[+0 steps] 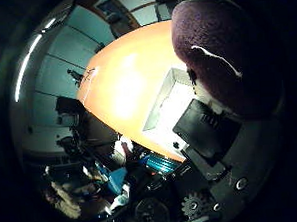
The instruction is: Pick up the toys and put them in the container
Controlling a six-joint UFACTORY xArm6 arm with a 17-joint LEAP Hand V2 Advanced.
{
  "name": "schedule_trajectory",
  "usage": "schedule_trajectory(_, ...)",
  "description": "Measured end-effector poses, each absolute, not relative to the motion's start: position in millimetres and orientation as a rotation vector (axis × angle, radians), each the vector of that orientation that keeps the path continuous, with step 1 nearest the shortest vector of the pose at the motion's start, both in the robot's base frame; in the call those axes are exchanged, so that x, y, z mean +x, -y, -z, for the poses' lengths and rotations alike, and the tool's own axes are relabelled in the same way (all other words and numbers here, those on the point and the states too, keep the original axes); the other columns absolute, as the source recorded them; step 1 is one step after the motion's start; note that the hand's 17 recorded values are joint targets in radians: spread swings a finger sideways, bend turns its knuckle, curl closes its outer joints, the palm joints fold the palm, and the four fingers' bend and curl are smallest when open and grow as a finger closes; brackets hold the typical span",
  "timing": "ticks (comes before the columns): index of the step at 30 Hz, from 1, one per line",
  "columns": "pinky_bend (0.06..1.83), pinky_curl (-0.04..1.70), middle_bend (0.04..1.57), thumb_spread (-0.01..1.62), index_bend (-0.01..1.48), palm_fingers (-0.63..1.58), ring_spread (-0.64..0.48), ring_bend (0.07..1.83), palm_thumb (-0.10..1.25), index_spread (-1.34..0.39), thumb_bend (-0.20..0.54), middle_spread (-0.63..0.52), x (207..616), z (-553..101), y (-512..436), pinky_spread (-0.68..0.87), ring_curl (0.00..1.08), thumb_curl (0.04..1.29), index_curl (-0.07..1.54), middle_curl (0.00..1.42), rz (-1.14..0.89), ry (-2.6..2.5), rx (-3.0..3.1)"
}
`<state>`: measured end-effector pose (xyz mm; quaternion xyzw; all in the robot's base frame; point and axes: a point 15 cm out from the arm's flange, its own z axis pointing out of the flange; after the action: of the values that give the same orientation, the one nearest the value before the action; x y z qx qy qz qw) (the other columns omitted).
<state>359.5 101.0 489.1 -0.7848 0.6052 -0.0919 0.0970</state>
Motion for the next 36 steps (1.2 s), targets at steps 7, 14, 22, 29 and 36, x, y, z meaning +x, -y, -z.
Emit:
schedule_trajectory(7, 1.04, 1.16, 1.26, 0.75, 1.03, 0.94, -0.29, 1.30, 0.97, -0.32, -0.027, -0.22, 360.7, -461.5, -121.8, -0.32, 0.87, 0.85, 0.99, 1.02, 0.229, -1.785, -2.339)
schedule_trajectory(14, 0.90, 1.01, 1.05, 1.12, 0.60, 0.76, -0.28, 1.22, 0.75, -0.37, -0.033, -0.23, 359.7, -463.3, -121.9, -0.41, 0.74, 0.58, 0.86, 0.87, 0.232, -1.783, -2.333)
schedule_trajectory(22, 0.66, 0.90, 0.67, 1.12, 0.30, 0.21, -0.18, 0.93, 0.57, -0.46, -0.030, -0.21, 355.1, -460.0, -129.3, 0.00, 0.56, 0.37, 0.60, 0.65, 0.183, -1.760, -2.351)
schedule_trajectory(29, 0.58, 0.76, 0.47, 1.08, 0.21, 0.20, -0.06, 0.71, 0.54, -0.44, -0.024, -0.12, 349.9, -456.7, -127.4, 0.42, 0.42, 0.31, 0.47, 0.49, 0.164, -1.763, -2.378)
schedule_trajectory(36, 0.50, 0.64, 0.38, 1.08, 0.18, 0.25, 0.01, 0.61, 0.54, -0.43, -0.023, -0.08, 346.5, -456.0, -126.2, 0.53, 0.34, 0.30, 0.40, 0.42, 0.155, -1.769, -2.387)
